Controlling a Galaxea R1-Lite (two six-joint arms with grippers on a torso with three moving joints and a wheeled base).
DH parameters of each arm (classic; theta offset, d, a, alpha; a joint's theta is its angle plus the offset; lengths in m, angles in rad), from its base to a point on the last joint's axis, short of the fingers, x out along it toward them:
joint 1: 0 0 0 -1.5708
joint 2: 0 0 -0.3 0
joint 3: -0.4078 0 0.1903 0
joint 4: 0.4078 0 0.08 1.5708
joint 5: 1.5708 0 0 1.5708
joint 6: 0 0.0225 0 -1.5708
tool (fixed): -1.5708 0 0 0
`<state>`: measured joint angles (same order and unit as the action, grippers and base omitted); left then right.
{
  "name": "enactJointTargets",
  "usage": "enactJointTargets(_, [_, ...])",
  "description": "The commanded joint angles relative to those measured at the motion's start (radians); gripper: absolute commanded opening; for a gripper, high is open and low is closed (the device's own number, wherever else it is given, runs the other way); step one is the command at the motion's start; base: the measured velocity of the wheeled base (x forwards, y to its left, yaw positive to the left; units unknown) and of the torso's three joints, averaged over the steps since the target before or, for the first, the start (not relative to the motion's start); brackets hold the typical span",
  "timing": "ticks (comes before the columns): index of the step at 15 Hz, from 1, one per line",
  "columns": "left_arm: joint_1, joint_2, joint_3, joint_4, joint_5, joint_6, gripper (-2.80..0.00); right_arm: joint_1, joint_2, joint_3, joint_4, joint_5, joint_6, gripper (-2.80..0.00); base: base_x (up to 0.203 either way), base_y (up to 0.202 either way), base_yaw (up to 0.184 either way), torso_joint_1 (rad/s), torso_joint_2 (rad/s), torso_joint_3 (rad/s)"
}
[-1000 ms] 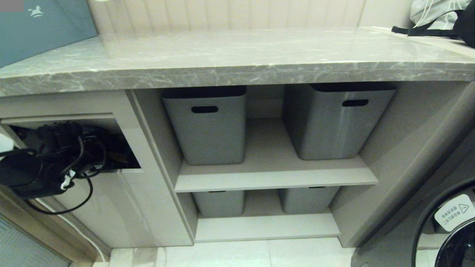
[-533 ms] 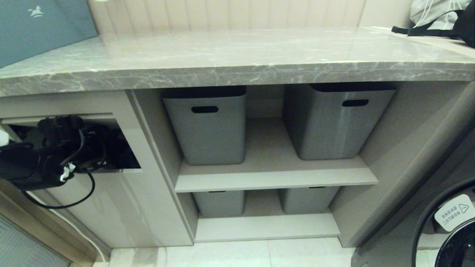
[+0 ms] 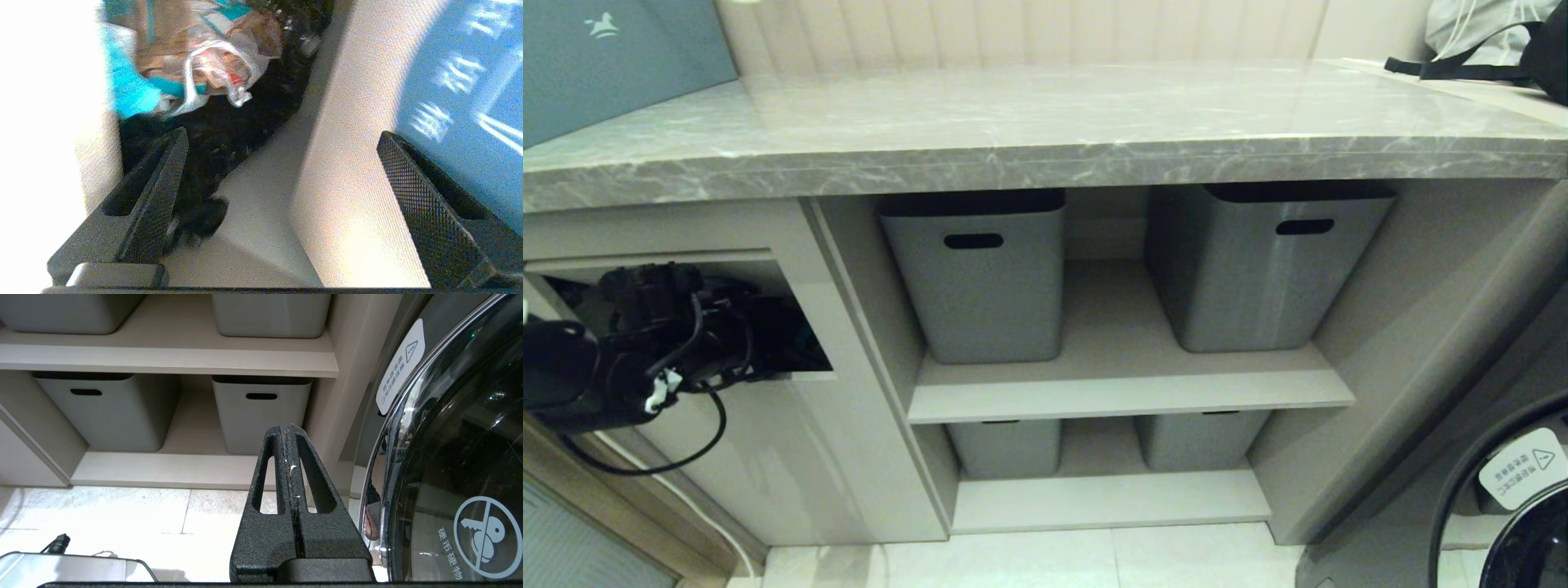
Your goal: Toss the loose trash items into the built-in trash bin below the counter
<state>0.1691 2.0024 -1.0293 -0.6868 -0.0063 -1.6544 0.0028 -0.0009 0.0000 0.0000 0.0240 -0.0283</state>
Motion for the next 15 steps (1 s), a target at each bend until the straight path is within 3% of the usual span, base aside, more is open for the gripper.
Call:
enactJointTargets(1, [0.002,-0.089,0.062,-0.004,0.011,-0.011,0.00,0.000,-0.001,-0.002,0.000,0.001,-0.001,-2.80,0.000,0.000,0.000,0.000,0.00,0.000])
enactJointTargets(2, [0.001,-0.130,0.117,-0.004,0.041,-0.012,-2.80,0.000,-0.001,0.000,0.000,0.001,-0.002,-2.80,0.000,0.000,0.000,0.000,0.00,0.000])
enactJointTargets(4, [0.002,-0.208,0.193,-0.005,0.080,-0.014,-2.80,0.000,-0.001,-0.001,0.000,0.001,-0.002,-2.80,0.000,0.000,0.000,0.000,0.00,0.000])
enactJointTargets(7, [0.001,-0.374,0.269,0.006,0.089,-0.005,-2.80,0.000,-0.001,0.000,0.000,0.001,-0.002,-2.80,0.000,0.000,0.000,0.000,0.00,0.000])
enactJointTargets(8, [-0.001,-0.436,0.306,0.020,0.090,0.019,-2.80,0.000,-0.001,-0.002,0.000,0.001,-0.002,-2.80,0.000,0.000,0.000,0.000,0.00,0.000])
enactJointTargets(9, [-0.004,-0.509,0.360,0.038,0.090,0.086,-2.80,0.000,-0.001,0.000,0.000,-0.001,0.001,-2.80,0.000,0.000,0.000,0.000,0.00,0.000])
enactJointTargets(11, [-0.009,-0.674,0.500,0.057,0.075,0.358,-2.80,0.000,-0.001,0.000,0.000,0.001,-0.001,-2.80,0.000,0.000,0.000,0.000,0.00,0.000])
enactJointTargets(15, [-0.011,-1.080,0.747,0.090,-0.062,1.054,-2.80,0.000,-0.001,0.000,0.000,-0.001,0.001,-2.80,0.000,0.000,0.000,0.000,0.00,0.000])
